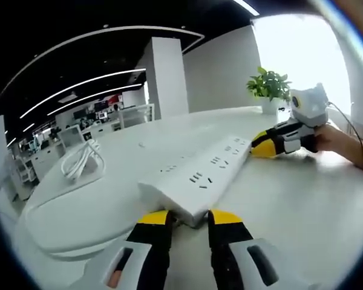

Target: Straighten the power strip on the desk, plug the charger into it

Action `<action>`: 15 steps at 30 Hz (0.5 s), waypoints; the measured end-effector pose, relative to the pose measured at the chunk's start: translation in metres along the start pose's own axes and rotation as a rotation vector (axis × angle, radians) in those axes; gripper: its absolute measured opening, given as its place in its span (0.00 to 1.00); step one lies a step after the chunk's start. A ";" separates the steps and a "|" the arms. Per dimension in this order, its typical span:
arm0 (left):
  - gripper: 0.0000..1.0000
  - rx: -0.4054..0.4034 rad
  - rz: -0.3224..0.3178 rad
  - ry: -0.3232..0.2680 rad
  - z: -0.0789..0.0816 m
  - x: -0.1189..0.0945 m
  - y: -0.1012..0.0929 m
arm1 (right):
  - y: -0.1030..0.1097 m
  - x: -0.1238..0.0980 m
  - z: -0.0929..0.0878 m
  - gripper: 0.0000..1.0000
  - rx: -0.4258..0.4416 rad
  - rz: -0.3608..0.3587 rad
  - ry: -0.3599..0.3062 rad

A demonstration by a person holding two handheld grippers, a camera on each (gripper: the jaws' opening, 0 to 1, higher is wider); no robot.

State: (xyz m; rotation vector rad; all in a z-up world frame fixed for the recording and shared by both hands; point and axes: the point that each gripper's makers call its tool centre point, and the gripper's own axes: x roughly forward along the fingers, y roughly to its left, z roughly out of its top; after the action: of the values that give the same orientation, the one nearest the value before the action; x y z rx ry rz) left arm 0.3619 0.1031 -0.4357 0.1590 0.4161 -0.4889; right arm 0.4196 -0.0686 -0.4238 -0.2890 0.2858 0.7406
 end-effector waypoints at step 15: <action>0.22 -0.010 -0.016 0.014 -0.004 -0.006 -0.003 | 0.007 -0.008 -0.003 0.12 -0.012 0.006 0.020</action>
State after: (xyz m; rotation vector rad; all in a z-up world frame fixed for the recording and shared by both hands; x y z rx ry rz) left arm 0.3542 0.1043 -0.4365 0.1496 0.4333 -0.5012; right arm 0.4086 -0.0702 -0.4247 -0.3076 0.3013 0.7463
